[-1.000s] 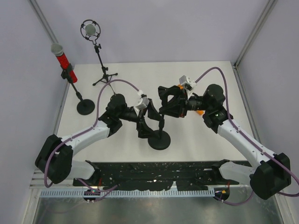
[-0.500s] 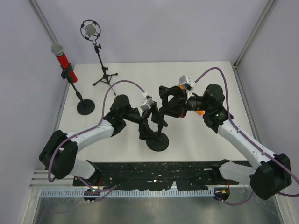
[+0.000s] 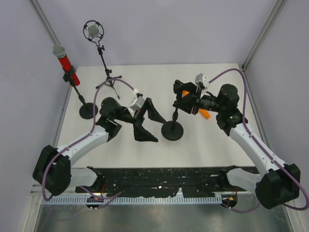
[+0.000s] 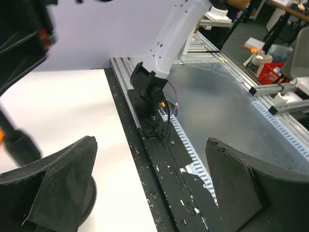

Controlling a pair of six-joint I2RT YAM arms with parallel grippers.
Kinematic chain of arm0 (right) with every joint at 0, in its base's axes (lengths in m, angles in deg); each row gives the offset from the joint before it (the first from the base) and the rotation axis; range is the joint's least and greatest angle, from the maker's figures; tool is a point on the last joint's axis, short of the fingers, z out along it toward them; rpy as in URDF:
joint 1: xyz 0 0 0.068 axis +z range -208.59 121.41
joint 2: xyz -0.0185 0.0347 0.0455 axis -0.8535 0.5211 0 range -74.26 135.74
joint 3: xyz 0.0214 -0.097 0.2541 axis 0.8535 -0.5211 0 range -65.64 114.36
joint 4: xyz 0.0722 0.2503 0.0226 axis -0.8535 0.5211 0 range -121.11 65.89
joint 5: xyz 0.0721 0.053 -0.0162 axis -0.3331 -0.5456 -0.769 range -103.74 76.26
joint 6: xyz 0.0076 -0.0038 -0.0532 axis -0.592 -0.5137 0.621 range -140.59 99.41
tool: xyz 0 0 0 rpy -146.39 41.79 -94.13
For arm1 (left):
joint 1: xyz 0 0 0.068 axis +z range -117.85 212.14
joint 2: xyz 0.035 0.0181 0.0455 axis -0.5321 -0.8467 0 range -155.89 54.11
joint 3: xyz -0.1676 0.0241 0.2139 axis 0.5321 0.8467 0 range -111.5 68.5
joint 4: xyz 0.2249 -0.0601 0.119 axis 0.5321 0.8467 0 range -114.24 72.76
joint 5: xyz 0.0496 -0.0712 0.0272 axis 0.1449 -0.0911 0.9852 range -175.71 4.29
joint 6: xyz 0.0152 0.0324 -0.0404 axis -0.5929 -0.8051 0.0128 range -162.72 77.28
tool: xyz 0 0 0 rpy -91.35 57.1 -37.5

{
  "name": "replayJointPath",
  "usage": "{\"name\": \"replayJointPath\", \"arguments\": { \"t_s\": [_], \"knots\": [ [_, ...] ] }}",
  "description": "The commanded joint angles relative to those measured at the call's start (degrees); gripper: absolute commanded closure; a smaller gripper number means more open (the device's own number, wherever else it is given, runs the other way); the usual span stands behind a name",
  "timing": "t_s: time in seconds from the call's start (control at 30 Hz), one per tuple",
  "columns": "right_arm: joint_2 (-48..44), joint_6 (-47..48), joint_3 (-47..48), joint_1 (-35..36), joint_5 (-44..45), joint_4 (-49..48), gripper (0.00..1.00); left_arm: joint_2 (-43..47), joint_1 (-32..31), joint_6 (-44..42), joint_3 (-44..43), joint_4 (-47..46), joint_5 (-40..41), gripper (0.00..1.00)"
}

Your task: Remove the microphone from the stand

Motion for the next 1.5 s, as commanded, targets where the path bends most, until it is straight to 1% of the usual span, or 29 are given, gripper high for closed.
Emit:
{"name": "replayJointPath", "arguments": {
  "t_s": [0.0,0.1,0.17,0.27,0.47,0.53,0.7,0.83,1.0,1.17,1.47],
  "knots": [
    [0.5,5.8,1.1,-1.2,6.7,-1.0,0.94,3.9,0.5,4.0,-0.4,-8.9,-4.3,0.03],
    [0.1,5.4,-3.1,-1.2,8.4,-6.4,0.94,4.3,2.8,3.4,-0.1,-9.1,-3.4,0.02],
    [0.2,5.3,-5.8,-1.0,9.4,-13.4,0.95,4.6,5.2,2.7,-0.1,-8.9,-2.2,0.02],
    [1.3,6.0,-7.7,-0.8,9.9,-16.8,0.95,5.8,9.3,1.2,-0.2,-7.6,-0.8,0.03],
    [1.8,10.2,-12.1,0.3,11.6,-24.2,0.95,10.5,16.3,-9.3,-1.4,4.9,1.3,0.03],
    [1.7,10.9,-13.3,0.4,12.3,-26.7,0.94,11.7,18.3,-10.7,-2.2,8.7,1.0,0.03],
    [1.7,11.8,-16.8,0.4,11.3,-31.1,0.95,15.6,22.0,-12.6,-2.2,13.9,-0.2,0.02],
    [2.3,12.6,-18.2,1.0,11.5,-31.4,0.94,19.4,22.6,-18.0,-0.6,20.8,0.3,0.02],
    [3.4,15.7,-18.7,1.9,12.7,-29.9,0.95,22.2,23.7,-19.8,0.7,24.1,0.1,0.02],
    [4.4,19.1,-19.1,2.6,13.5,-27.2,0.95,23.8,24.7,-22.9,-0.7,30.7,-0.4,0.03],
    [6.6,18.8,-21.4,2.8,13.4,-27.2,0.95,25.5,24.7,-22.7,-0.1,31.2,-0.7,0.04]
  ]
}}
